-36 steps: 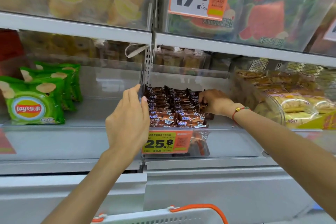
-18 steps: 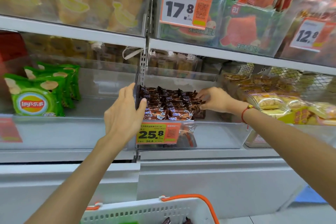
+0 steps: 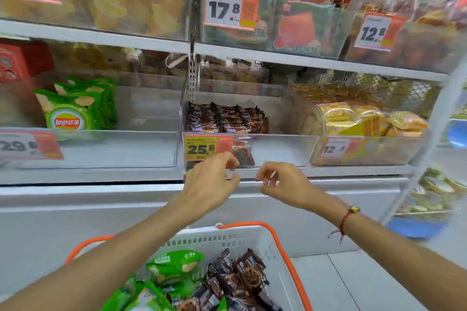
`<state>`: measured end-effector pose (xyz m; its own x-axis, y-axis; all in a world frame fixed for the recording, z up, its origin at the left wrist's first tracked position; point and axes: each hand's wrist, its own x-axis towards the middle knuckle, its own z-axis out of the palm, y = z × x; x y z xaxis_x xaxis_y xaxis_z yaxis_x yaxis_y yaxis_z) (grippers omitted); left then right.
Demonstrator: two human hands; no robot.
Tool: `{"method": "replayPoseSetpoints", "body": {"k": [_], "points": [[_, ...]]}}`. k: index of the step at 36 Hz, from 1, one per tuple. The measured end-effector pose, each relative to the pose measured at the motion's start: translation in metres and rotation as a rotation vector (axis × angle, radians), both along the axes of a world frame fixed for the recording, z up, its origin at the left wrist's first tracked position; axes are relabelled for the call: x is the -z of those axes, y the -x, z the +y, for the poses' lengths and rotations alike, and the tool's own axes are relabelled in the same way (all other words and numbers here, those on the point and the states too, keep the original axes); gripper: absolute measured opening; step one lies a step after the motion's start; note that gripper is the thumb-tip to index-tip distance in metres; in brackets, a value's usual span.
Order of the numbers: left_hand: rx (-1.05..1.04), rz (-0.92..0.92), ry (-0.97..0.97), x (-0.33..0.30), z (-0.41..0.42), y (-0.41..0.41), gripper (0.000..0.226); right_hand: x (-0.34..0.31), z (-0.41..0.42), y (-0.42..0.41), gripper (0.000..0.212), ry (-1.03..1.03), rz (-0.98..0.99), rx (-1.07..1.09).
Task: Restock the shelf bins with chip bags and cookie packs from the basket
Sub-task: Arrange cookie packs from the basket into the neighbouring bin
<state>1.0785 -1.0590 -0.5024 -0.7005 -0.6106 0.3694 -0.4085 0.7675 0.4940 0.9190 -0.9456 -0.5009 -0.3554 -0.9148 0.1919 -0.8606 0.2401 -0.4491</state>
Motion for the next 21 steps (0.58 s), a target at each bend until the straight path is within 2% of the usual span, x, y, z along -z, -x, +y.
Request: {"method": "replayPoseSetpoints", "body": {"k": [4, 10, 14, 18, 21], "points": [[0.102, -0.279, -0.117, 0.041, 0.011, -0.01, 0.022, 0.044, 0.014, -0.005, 0.014, -0.274, -0.01, -0.031], [0.286, -0.628, -0.229, 0.109, 0.016, -0.028, 0.027, 0.107, 0.031, -0.02, 0.024, -0.727, 0.03, -0.095], [0.467, -0.846, -0.303, 0.148, 0.02, -0.037, 0.045, 0.148, 0.041, -0.037, 0.033, -0.957, 0.0, -0.196], [0.64, -0.959, -0.266, 0.176, 0.035, -0.04, 0.069, 0.179, 0.051, -0.054, 0.04, -1.087, 0.023, -0.283], [0.763, -0.999, -0.136, 0.186, 0.048, -0.04, 0.071, 0.195, 0.062, -0.061, 0.061, -1.081, 0.066, -0.298]]}}
